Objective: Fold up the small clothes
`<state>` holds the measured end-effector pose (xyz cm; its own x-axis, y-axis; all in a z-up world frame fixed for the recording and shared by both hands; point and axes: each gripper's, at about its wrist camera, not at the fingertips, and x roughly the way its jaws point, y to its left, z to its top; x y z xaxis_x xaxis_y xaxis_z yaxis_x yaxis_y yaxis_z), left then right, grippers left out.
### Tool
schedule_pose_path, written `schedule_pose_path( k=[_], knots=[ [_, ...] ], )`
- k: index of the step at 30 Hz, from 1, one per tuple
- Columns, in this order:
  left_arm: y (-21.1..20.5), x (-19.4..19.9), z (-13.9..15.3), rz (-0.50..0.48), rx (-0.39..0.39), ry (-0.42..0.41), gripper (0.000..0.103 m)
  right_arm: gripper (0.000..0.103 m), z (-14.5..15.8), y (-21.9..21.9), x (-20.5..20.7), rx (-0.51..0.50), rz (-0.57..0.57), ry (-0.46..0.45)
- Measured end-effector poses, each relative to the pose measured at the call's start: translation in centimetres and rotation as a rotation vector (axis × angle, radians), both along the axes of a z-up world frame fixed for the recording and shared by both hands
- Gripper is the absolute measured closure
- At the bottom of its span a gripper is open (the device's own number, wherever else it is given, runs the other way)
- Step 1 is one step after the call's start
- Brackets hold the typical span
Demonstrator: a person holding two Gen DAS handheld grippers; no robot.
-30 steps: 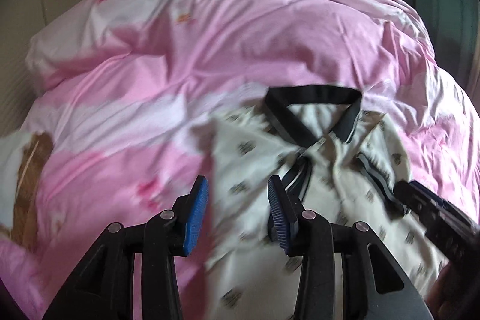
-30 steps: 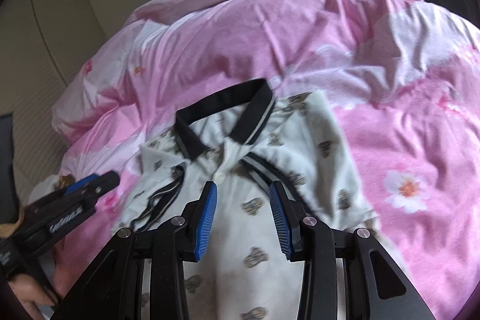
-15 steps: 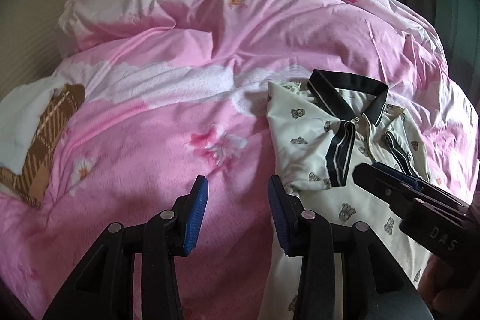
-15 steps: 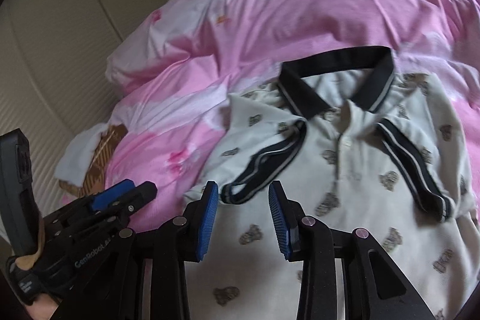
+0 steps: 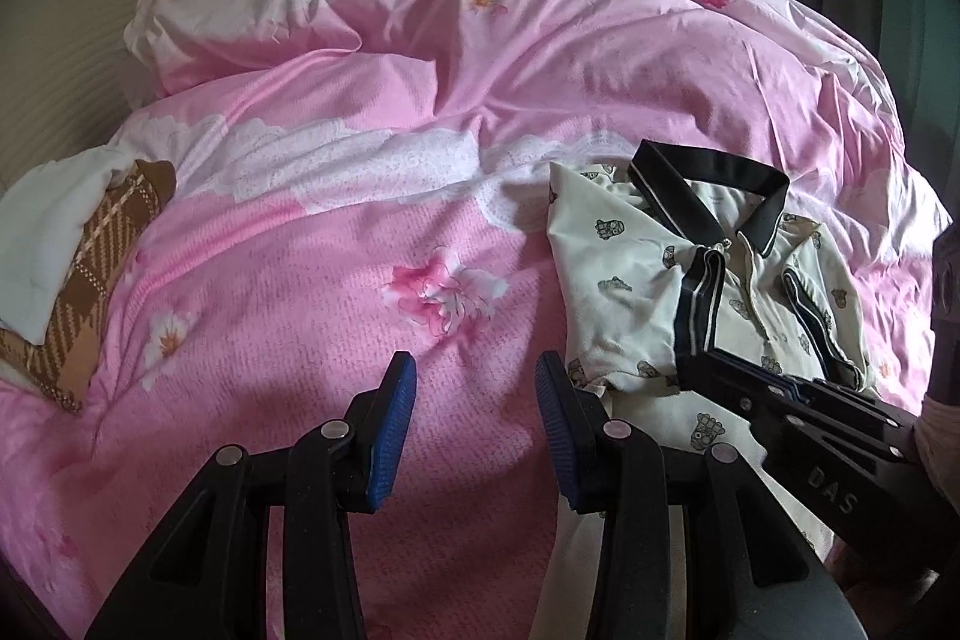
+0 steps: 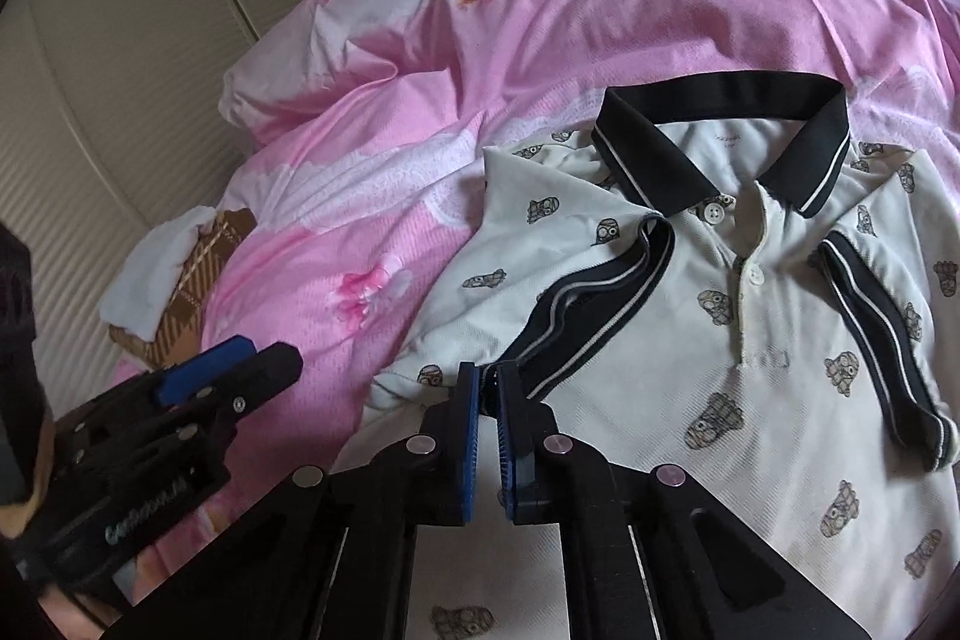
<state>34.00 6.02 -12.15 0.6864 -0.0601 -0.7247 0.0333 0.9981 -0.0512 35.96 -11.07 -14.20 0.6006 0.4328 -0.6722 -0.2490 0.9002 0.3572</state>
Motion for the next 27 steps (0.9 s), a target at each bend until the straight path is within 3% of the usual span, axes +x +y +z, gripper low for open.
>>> schedule_pose_path(
  k=[8, 14, 21, 23, 25, 27],
  knots=[
    [-1.6, -0.4, -0.3, -0.032, 0.016, 0.009, 0.062, 0.097, -1.4, -2.1, -1.4, -0.009, -0.039, 0.061],
    [-3.0, -0.4, 0.2, -0.063, 0.004, 0.0, 0.062, 0.095, -2.2, -3.7, -1.3, 0.088, -0.061, 0.088],
    [-5.9, 4.5, 1.3, -0.179, -0.001, -0.028, 0.062, 0.093, -0.3, -6.0, 0.3, 0.038, -0.129, 0.052],
    [-6.1, 7.1, 1.1, -0.196, -0.006, -0.006, 0.062, 0.085, 0.0, -6.2, 1.6, 0.042, -0.126, 0.054],
    [-5.9, 9.2, 0.7, -0.206, -0.024, 0.012, 0.062, 0.061, 0.3, -6.4, 2.6, 0.011, -0.154, 0.037],
    [-5.5, 11.2, -0.1, -0.21, -0.045, 0.04, 0.063, 0.06, 0.4, -6.5, 4.1, -0.013, -0.177, 0.026]
  ],
)
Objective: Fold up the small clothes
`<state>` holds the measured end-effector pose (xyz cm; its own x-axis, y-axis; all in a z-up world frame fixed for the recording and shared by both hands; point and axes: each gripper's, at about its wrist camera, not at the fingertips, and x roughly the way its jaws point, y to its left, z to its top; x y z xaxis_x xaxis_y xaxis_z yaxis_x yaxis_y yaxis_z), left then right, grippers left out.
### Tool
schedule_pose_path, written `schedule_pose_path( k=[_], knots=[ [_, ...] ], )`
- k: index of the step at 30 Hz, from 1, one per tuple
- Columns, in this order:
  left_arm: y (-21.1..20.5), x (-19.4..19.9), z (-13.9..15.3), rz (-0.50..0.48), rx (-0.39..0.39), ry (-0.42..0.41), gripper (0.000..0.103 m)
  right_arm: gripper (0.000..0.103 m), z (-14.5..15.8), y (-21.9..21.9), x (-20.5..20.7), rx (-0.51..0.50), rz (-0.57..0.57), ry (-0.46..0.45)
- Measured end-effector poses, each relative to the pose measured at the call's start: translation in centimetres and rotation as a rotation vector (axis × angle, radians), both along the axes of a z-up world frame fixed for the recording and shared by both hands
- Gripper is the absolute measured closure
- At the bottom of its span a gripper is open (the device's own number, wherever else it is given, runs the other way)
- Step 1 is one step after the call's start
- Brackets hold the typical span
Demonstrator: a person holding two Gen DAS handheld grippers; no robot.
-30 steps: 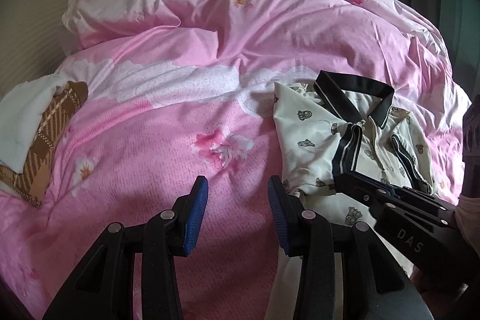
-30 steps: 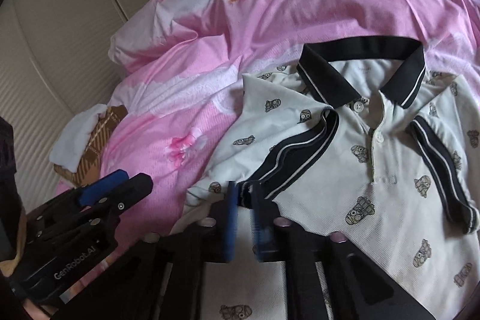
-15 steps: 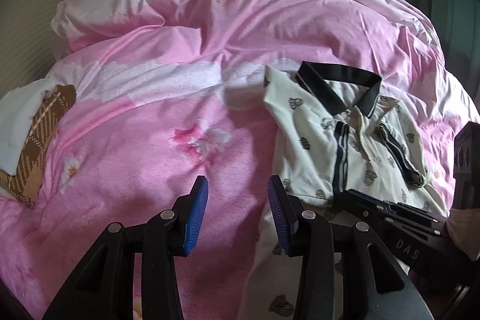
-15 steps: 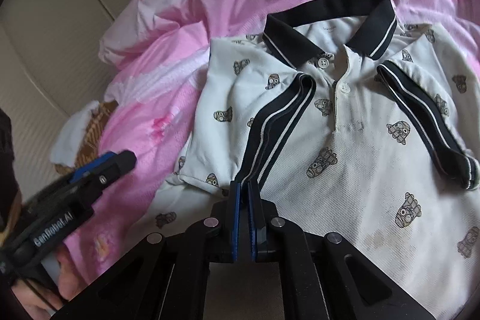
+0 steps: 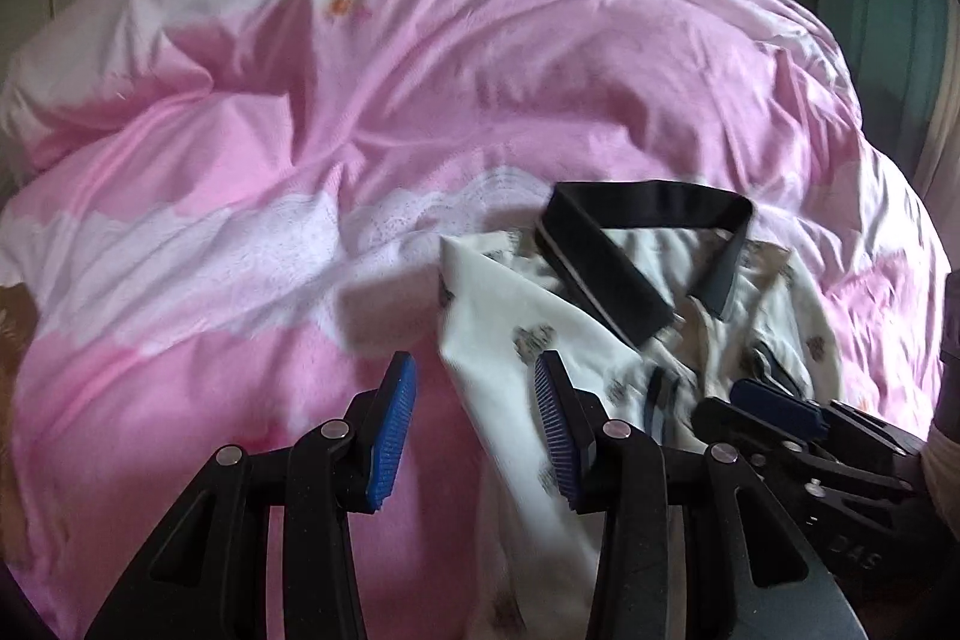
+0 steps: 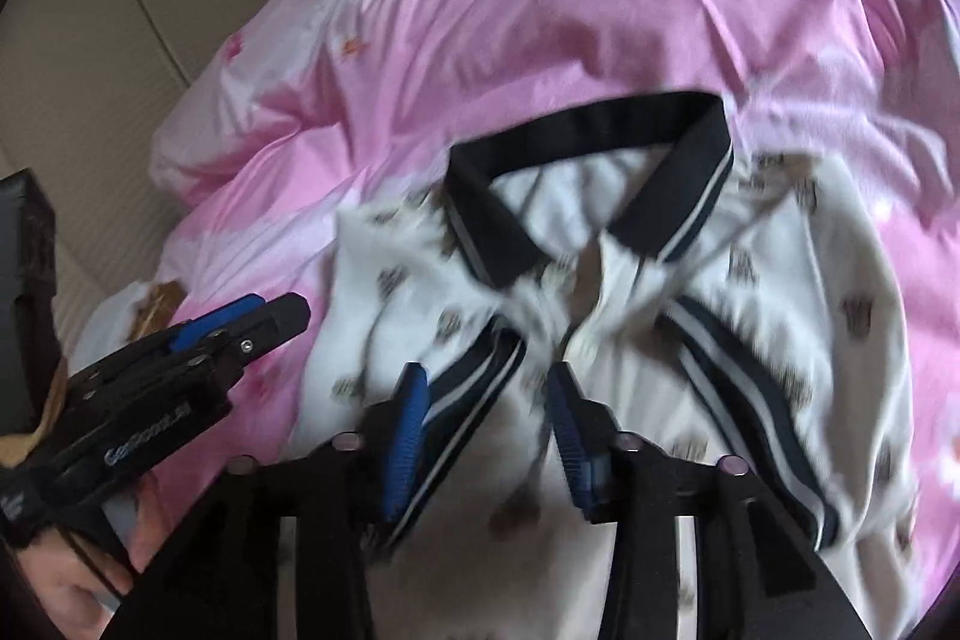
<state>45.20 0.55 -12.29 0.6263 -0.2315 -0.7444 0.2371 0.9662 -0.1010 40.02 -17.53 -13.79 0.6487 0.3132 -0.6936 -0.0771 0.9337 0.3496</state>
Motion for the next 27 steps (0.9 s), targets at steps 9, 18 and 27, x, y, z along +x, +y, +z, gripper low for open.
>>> schedule_pose_path(
  k=[9, 18, 27],
  knots=[
    [0.8, 4.5, -2.9, -0.043, -0.093, 0.094, 0.072, 0.06, -1.2, 0.6, 3.2, -0.028, 0.002, 0.043],
    [1.7, 6.1, -2.0, -0.036, -0.093, 0.045, 0.096, 0.097, -1.4, 1.2, 4.4, -0.053, 0.022, 0.028],
    [1.5, 6.8, -2.6, -0.032, 0.002, 0.044, 0.097, 0.096, -1.8, 1.8, 6.0, -0.07, 0.006, 0.037]
  ],
)
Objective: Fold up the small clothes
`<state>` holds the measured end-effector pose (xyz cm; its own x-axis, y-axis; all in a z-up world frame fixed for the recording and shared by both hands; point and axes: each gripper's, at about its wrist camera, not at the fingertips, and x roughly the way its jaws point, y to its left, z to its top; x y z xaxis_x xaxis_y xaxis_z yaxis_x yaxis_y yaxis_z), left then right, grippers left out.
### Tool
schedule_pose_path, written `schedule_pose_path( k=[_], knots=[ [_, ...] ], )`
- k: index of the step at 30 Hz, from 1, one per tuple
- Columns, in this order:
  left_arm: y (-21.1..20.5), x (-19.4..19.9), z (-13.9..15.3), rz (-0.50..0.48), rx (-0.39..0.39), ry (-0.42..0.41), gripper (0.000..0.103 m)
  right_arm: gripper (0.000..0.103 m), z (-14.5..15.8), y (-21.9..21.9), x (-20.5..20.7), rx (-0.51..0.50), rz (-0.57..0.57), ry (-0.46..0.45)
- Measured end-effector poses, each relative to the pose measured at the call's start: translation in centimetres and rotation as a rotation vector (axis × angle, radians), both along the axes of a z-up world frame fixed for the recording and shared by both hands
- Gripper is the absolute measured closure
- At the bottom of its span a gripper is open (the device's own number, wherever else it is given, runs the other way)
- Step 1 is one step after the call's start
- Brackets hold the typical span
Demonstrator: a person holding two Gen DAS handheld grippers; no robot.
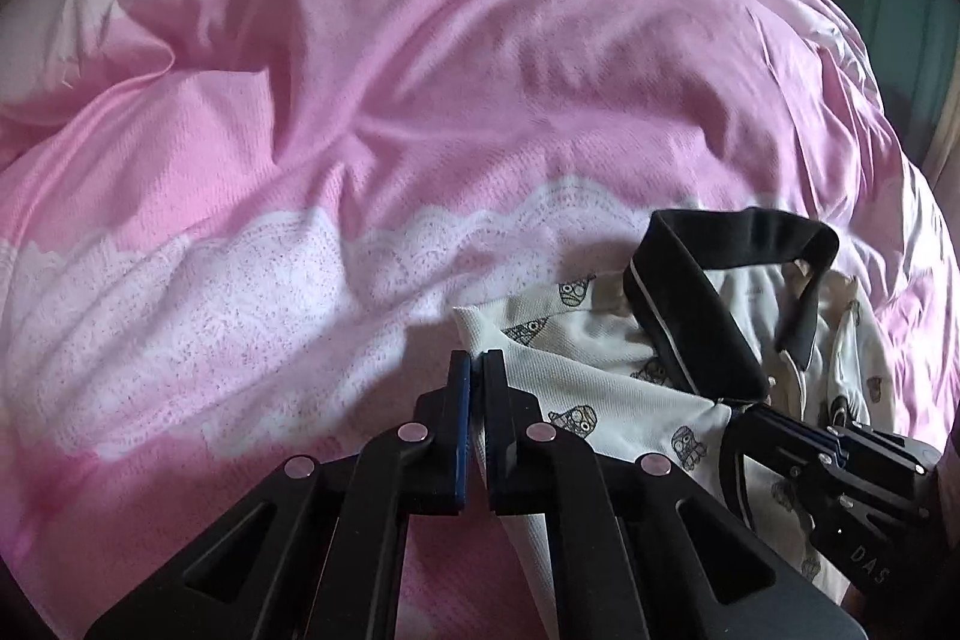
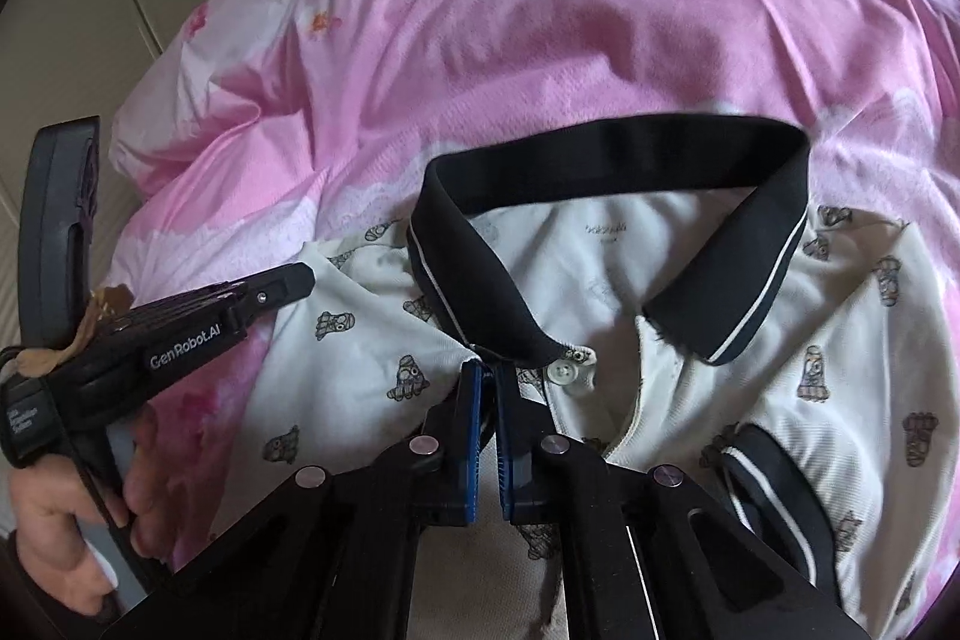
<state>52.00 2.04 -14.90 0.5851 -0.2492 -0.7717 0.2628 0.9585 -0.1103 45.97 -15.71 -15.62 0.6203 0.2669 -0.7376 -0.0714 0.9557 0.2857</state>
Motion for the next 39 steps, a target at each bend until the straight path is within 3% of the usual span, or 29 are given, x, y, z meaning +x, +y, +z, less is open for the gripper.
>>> schedule_pose_path(
  k=[2, 4, 11, 16, 26, 29, 33, 34, 38, 39],
  knots=[
    [-0.1, -0.8, 0.5, -0.005, 0.006, -0.012, 0.096, 0.088, -0.1, -0.3, -0.3, 0.025, -0.004, 0.004],
    [-0.3, -2.1, 1.3, -0.011, 0.02, -0.031, 0.096, 0.068, 0.3, -0.8, -1.0, 0.027, -0.026, -0.006],
    [-0.3, -8.4, 3.9, -0.015, 0.014, -0.072, 0.095, 0.067, 2.8, -0.7, -5.6, 0.008, 0.003, -0.086],
    [-1.0, -12.2, 2.7, -0.031, 0.03, -0.036, 0.095, 0.067, 3.1, 1.9, -8.7, -0.058, 0.083, -0.109],
    [-0.1, -13.0, -2.3, -0.013, 0.039, 0.074, 0.094, 0.067, -0.8, 4.3, -9.0, -0.154, 0.131, -0.021],
    [0.1, -13.9, -1.6, -0.003, 0.044, 0.054, 0.094, 0.067, -0.6, 3.9, -9.6, -0.138, 0.123, -0.023],
    [0.2, -16.4, 0.4, -0.004, 0.064, 0.015, 0.093, 0.067, 2.1, 2.2, -11.8, -0.092, 0.083, -0.092],
    [0.2, -17.7, 1.1, -0.002, 0.077, -0.004, 0.092, 0.067, 2.9, 1.4, -12.9, -0.083, 0.07, -0.115],
    [0.1, -22.7, 3.2, 0.019, 0.145, -0.101, 0.059, 0.067, 5.0, -1.0, -17.1, -0.09, 0.014, -0.166],
    [0.1, -24.0, 3.6, 0.026, 0.149, -0.117, 0.058, 0.067, 5.5, -2.1, -19.0, -0.094, -0.012, -0.178]
  ],
)
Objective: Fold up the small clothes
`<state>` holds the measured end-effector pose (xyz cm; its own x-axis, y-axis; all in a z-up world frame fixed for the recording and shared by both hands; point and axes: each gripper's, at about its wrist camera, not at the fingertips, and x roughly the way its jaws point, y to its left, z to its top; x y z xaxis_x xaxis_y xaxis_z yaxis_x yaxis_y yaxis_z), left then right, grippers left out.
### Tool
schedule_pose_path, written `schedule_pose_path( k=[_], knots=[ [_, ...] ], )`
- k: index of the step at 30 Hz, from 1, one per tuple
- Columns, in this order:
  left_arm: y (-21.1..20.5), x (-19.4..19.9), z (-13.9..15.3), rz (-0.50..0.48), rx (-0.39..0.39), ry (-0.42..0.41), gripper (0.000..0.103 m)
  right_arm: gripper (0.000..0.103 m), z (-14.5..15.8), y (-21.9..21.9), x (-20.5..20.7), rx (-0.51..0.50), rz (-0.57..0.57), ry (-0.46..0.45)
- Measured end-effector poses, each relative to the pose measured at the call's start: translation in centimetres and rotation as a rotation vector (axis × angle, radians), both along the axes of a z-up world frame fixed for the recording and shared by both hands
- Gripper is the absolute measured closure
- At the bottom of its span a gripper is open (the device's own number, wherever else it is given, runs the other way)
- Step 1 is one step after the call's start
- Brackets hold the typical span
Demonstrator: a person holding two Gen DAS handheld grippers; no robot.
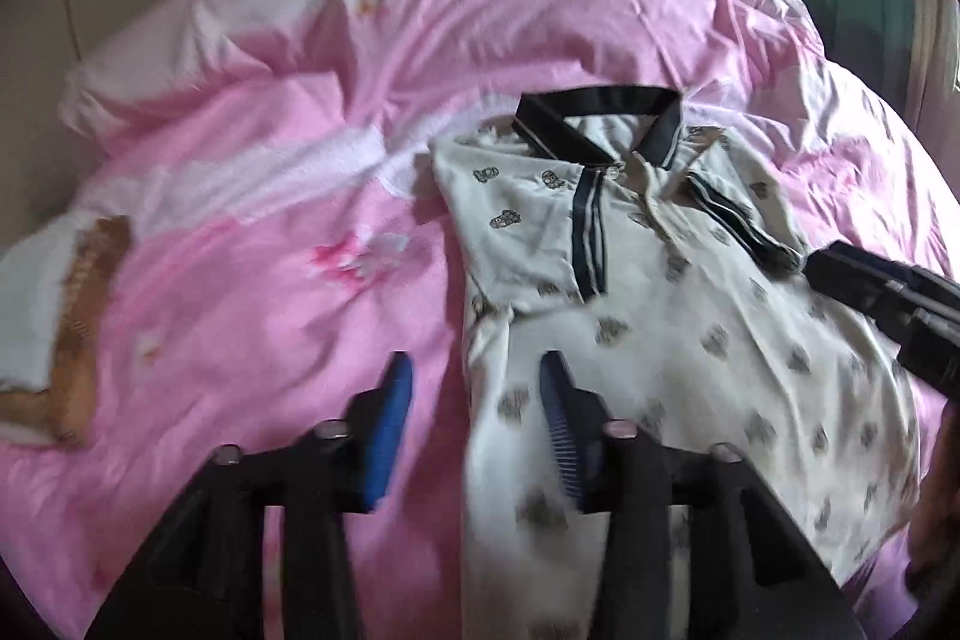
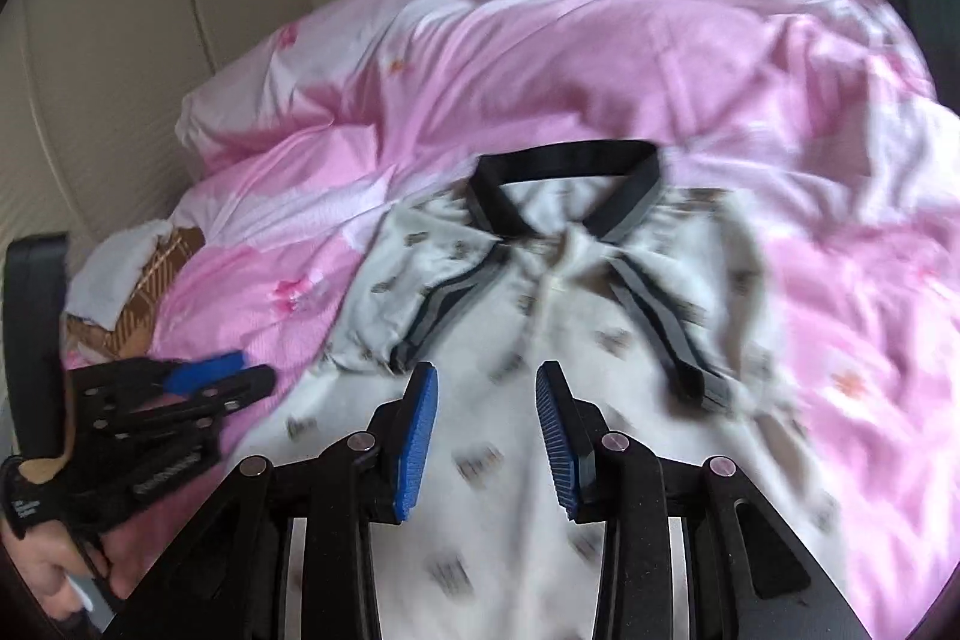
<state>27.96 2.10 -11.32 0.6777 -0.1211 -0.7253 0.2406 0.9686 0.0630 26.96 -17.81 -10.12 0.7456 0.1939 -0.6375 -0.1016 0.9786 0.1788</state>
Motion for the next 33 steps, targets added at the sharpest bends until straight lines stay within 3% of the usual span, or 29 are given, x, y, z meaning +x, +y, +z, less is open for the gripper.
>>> schedule_pose_path(
  k=[4, 9, 16, 20, 24, 33],
  knots=[
    [0.1, -5.6, 0.8, 0.057, -0.015, -0.035, 0.058, 0.056, 0.9, -2.9, -5.1, -0.024, -0.075, -0.031],
    [0.2, -11.3, 0.3, 0.115, -0.032, -0.092, 0.055, 0.054, 0.4, -6.4, -10.7, -0.043, -0.17, -0.034],
    [1.2, -16.0, -2.1, 0.178, -0.035, -0.108, 0.055, 0.05, -2.0, -9.1, -16.9, -0.068, -0.275, -0.018],
    [1.9, -17.5, -3.9, 0.218, -0.047, -0.072, 0.055, 0.048, -3.3, -9.9, -19.1, -0.104, -0.313, -0.014],
    [2.4, -18.7, -5.5, 0.232, -0.057, -0.063, 0.055, 0.048, -4.6, -11.0, -19.9, -0.065, -0.331, 0.042],
    [2.9, -18.9, -6.9, 0.243, -0.084, -0.021, 0.055, 0.048, -6.6, -12.1, -20.6, -0.062, -0.354, 0.094]
  ],
)
